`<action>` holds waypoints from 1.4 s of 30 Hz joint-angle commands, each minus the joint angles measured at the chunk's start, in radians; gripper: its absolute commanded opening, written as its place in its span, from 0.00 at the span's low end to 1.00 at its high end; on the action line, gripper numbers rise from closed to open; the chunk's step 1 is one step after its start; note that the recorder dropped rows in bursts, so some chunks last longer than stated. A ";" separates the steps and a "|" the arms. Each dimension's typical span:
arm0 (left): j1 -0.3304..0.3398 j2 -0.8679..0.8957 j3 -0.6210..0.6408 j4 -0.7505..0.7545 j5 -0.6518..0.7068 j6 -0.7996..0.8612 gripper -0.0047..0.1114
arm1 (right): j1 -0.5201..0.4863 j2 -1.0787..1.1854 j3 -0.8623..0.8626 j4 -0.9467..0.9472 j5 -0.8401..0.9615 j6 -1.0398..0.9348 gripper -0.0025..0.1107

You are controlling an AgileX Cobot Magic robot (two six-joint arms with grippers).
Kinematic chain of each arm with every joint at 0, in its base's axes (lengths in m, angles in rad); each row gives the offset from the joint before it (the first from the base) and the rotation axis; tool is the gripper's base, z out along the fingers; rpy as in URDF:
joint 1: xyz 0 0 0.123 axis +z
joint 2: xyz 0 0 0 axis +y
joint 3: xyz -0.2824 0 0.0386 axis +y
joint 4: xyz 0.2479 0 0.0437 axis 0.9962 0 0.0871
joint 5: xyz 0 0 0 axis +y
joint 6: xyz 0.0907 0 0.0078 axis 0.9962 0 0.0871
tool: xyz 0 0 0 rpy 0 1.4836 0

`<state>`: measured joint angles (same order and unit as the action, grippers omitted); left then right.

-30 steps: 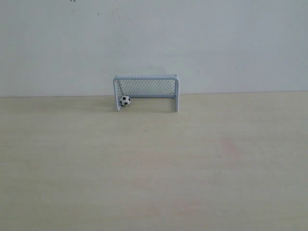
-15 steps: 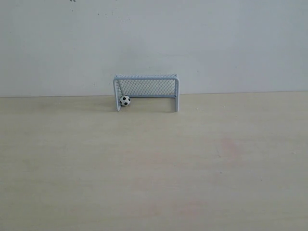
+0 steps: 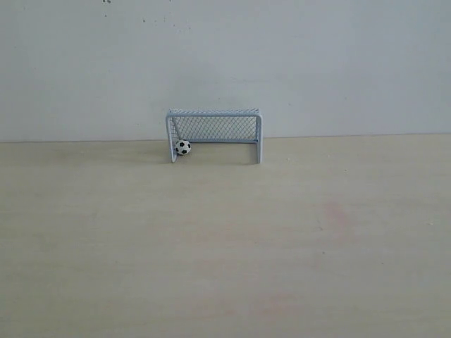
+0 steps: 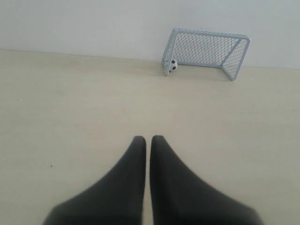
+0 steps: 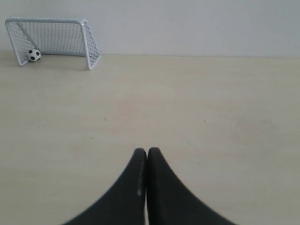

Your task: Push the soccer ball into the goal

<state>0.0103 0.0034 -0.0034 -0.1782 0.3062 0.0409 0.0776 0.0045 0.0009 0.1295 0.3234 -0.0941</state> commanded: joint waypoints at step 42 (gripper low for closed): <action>0.003 -0.003 0.003 0.003 -0.002 0.005 0.08 | -0.037 -0.005 -0.001 -0.061 0.004 0.094 0.02</action>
